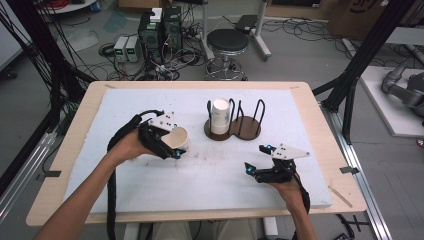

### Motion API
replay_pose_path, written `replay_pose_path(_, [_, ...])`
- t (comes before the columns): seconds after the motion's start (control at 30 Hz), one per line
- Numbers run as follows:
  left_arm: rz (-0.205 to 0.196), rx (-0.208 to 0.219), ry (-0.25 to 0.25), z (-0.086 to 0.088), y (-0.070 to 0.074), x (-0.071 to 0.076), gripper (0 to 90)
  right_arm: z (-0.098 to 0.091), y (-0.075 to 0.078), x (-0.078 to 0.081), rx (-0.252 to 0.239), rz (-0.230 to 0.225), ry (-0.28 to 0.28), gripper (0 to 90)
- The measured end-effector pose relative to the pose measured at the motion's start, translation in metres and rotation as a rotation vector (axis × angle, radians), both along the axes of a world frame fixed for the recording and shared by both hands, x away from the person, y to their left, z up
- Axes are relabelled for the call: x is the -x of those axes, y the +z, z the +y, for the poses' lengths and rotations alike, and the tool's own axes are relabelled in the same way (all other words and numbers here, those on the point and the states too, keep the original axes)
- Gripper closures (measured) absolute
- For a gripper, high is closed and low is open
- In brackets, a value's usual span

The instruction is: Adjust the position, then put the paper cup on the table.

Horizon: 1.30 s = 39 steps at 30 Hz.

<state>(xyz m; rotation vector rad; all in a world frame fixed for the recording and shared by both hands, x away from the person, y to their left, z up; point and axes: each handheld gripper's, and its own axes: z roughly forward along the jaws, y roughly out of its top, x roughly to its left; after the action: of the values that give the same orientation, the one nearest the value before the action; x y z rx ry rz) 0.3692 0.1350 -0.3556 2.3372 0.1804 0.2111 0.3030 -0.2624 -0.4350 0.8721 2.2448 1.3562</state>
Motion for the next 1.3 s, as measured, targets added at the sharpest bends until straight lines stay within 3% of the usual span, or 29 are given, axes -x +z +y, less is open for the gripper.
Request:
replay_pose_path(0.13, [0.008, -0.034, 0.020, 0.004, -0.001, -0.008, 30.3, -0.006, -0.006, -0.002, 0.009, 0.007, -0.060, 14.7])
replay_pose_path(0.27, [0.021, -0.037, 0.031, 0.008, -0.004, -0.015, 30.2, -0.009, -0.009, -0.003, 0.018, 0.005, -0.097, 14.7])
replay_pose_path(1.3, [0.024, -0.073, 0.027, 0.003, -0.010, -0.024, 30.3, -0.008, -0.015, -0.005, 0.034, 0.014, -0.088, 14.8])
